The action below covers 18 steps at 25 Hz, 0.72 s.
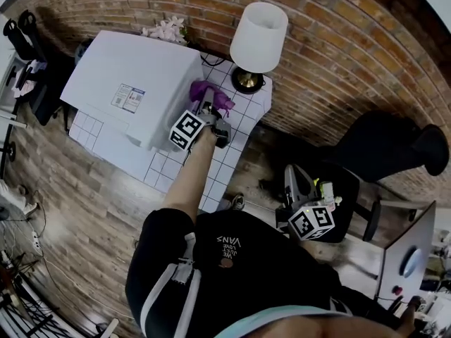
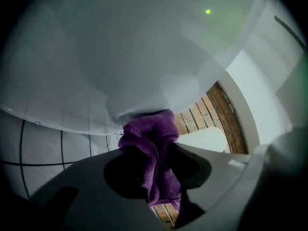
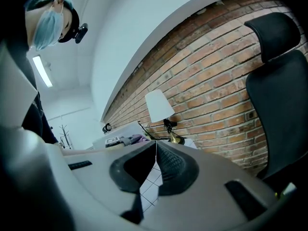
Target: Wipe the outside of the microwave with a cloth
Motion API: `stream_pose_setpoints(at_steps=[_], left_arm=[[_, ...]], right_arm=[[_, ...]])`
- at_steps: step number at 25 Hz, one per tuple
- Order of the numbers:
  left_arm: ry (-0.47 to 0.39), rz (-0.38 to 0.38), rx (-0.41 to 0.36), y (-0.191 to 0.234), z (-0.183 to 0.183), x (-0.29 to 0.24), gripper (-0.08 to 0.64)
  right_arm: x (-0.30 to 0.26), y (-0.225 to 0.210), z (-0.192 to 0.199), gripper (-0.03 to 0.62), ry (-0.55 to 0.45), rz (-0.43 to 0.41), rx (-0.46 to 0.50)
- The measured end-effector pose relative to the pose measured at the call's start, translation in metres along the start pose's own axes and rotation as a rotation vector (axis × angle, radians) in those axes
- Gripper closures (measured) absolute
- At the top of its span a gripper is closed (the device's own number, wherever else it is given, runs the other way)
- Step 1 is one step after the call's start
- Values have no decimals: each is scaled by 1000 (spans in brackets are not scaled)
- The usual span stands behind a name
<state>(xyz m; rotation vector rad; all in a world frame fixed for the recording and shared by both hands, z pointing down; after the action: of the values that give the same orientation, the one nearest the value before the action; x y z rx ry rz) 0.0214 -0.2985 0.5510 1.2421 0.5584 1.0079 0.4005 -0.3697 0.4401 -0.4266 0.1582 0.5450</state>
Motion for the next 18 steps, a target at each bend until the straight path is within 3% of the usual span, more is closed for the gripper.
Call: stream_pose_setpoints(at_steps=[11, 18], left_arm=[[0, -37, -25, 8, 9, -42, 419], [42, -18, -4, -2, 16, 3, 419]], right_arm=[[-6, -9, -5, 588, 29, 23, -4], [-15, 2, 0, 588, 29, -30, -6]])
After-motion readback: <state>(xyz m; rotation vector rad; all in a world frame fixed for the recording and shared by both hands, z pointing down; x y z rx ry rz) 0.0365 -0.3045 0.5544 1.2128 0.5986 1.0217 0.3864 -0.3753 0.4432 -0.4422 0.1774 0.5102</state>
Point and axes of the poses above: the fingertips, and each gripper's own axes: x backward along the fingers, y to its left, z out of its underside, the point moved 10 cm from there along x, backward along the fingers, and after that the axes turned 9 degrees about z, right-handed, at the moved point
